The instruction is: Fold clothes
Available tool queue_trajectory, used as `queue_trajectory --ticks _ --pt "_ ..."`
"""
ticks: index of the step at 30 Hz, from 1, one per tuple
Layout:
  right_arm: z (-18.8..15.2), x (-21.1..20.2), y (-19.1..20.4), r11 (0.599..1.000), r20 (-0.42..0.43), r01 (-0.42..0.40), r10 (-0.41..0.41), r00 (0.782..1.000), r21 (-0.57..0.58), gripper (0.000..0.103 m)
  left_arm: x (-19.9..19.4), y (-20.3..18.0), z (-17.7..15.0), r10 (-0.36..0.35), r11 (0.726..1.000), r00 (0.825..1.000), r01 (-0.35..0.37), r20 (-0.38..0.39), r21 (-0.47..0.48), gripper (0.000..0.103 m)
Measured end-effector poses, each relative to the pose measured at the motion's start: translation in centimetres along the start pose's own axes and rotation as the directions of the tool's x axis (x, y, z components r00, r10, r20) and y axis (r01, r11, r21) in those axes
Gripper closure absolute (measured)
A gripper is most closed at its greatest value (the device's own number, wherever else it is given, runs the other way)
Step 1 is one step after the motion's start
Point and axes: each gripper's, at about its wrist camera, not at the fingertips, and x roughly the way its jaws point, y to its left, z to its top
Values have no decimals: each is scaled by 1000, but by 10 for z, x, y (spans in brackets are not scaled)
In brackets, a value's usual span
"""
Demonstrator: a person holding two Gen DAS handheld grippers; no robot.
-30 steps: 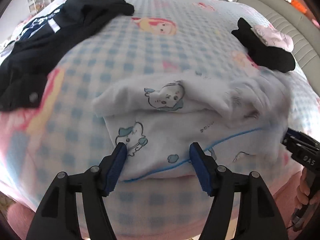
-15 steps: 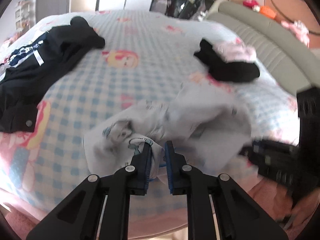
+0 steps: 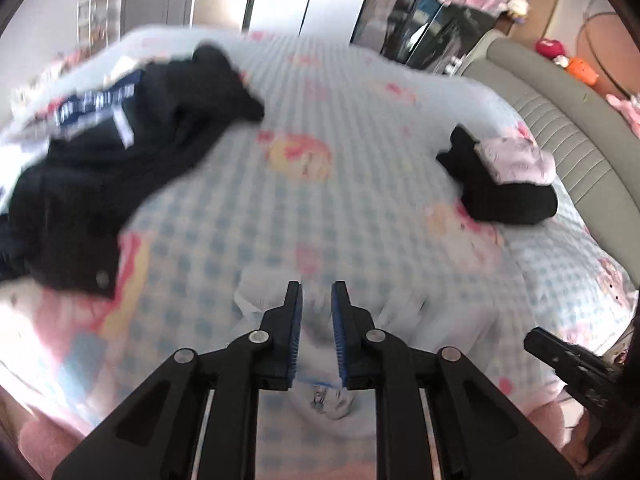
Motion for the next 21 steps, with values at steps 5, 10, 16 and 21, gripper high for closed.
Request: queue_trajectory --ticks 5,10,16,21 --pt "-32 34 -9 1000 -120 -7 10 993 30 76 11 -14 -43 -116 990 988 123 -99 72 46" --pt "-48 43 -9 999 -161 31 -29 987 9 65 27 -47 -72 -138 962 974 175 -179 210 46" --pt "-56 65 5 992 -254 77 -100 962 -101 43 55 -54 -74 -107 963 972 154 -211 220 47" --pt "-49 68 -2 995 -189 86 -95 977 -55 47 63 -55 -71 -84 968 977 127 -195 218 49"
